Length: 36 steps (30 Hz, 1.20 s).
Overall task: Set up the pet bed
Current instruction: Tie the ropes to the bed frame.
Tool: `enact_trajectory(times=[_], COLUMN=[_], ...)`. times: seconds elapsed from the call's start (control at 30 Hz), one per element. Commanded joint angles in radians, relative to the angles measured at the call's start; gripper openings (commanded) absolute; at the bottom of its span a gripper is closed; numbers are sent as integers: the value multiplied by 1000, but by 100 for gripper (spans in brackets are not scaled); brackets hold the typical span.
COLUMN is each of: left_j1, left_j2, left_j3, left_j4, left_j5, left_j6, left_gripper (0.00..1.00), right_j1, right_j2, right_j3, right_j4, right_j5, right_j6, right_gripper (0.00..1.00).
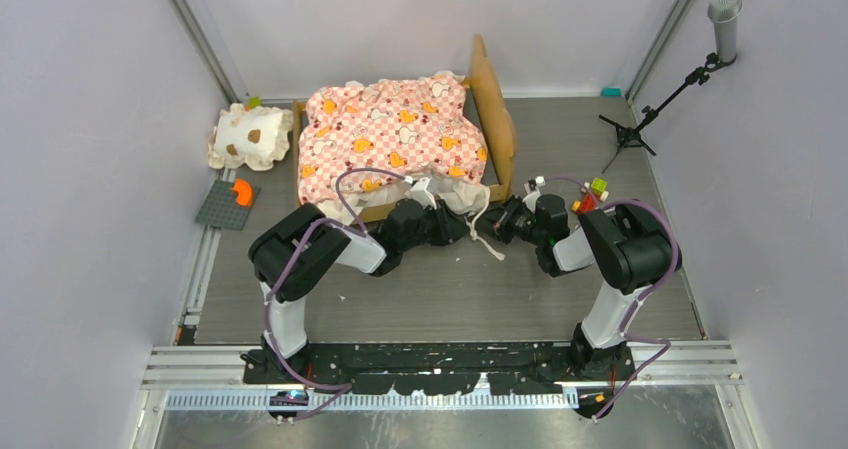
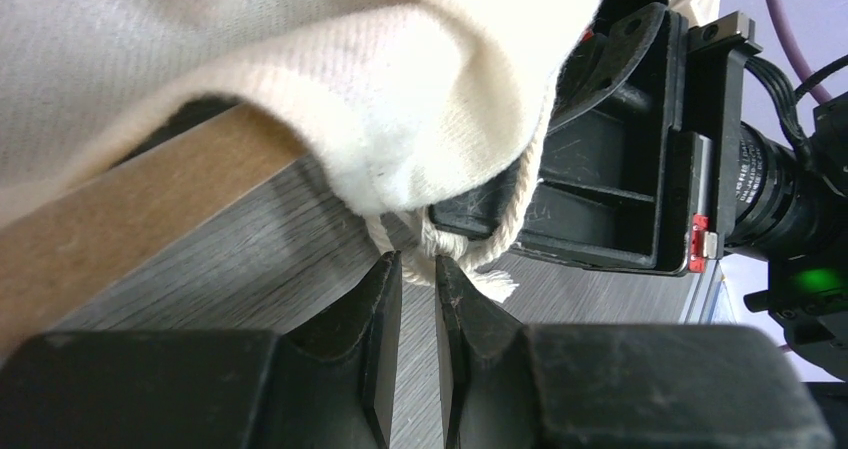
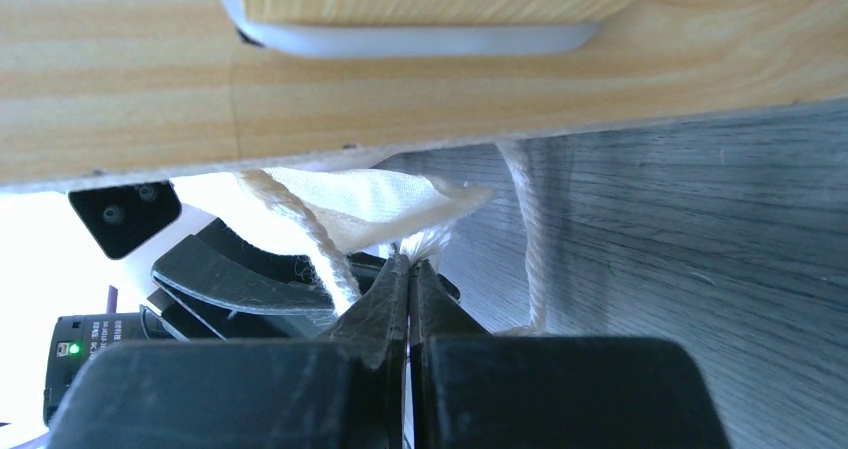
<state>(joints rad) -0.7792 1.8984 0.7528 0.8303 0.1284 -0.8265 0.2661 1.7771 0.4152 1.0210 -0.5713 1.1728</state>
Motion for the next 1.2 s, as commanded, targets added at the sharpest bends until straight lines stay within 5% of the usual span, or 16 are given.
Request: enact_trajectory(times=[0.0,1.17], left_j1=[3,1], left_j2=[10,39], left_j3=[42,30], left_j4=[73,179], left_j5=[16,57], left_j6=[16,-19], left_gripper=[21,28], right_j1=[-4,-5], right_j2=[-27,3], right_j3=[16,11], right_j4=[42,72], right_j5=[-15,-36], right_j6=[-2,10], right_gripper=[1,1])
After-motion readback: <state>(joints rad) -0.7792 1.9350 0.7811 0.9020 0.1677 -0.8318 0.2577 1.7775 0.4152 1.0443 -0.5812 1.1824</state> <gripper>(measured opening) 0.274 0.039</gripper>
